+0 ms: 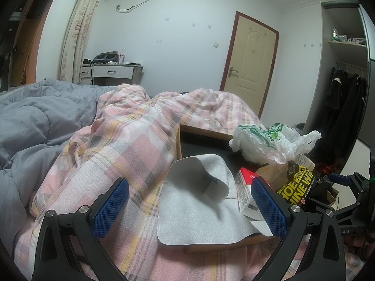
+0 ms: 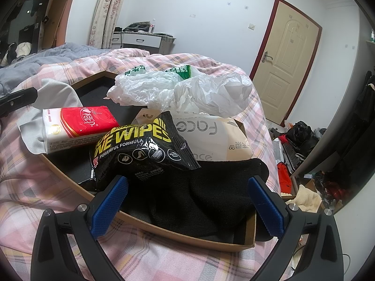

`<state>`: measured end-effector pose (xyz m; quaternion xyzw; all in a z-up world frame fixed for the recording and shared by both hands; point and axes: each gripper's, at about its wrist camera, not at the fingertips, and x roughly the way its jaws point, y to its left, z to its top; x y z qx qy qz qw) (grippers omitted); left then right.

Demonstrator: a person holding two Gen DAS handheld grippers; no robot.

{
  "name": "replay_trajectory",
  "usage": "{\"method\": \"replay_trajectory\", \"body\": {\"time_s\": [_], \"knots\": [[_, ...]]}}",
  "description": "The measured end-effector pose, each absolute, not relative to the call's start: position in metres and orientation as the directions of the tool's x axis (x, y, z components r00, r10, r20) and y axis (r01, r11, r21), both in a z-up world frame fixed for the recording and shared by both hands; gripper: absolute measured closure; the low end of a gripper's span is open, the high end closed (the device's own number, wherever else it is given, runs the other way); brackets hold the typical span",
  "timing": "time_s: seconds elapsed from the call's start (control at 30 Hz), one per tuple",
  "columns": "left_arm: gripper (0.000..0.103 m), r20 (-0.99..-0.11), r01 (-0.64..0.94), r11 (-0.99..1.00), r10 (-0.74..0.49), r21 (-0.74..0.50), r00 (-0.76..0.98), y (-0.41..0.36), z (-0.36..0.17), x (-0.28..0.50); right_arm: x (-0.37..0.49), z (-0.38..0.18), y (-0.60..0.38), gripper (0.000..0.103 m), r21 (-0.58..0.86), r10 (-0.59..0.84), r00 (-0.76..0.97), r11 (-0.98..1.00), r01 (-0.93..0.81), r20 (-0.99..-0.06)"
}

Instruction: Organize soft objects

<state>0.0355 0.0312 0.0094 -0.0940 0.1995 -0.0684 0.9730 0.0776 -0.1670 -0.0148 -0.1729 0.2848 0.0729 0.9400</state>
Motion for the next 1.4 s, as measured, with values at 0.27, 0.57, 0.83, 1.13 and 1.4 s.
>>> {"method": "replay_trajectory", "body": {"time_s": [0.27, 0.57, 0.83, 1.13, 1.4], "knots": [[0.000, -0.376, 0.095, 0.973, -0.170, -0.209, 0.911, 0.030, 0.010, 0.036, 0.078, -0.015, -0.168, 0.002, -0.269, 0.046, 0.825, 0.934, -0.236, -0.564], [0.000, -0.376, 0.095, 0.973, -0.170, -0.208, 0.911, 0.031, 0.010, 0.036, 0.075, -0.014, -0.168, 0.002, -0.260, 0.051, 0.828, 0.937, -0.233, -0.558], [0.000, -0.375, 0.094, 0.973, -0.169, -0.209, 0.911, 0.031, 0.010, 0.036, 0.077, 0.000, -0.197, 0.001, -0.095, 0.120, 0.843, 0.976, -0.198, -0.524], [0.000, -0.377, 0.095, 0.973, -0.169, -0.208, 0.911, 0.030, 0.010, 0.036, 0.107, 0.025, -0.235, 0.001, 0.231, 0.284, 0.810, 0.955, -0.188, -0.514], [0.000, -0.377, 0.095, 0.974, -0.169, -0.208, 0.911, 0.030, 0.010, 0.036, 0.141, 0.046, -0.238, 0.001, 0.319, 0.332, 0.772, 0.931, -0.177, -0.542]]}}
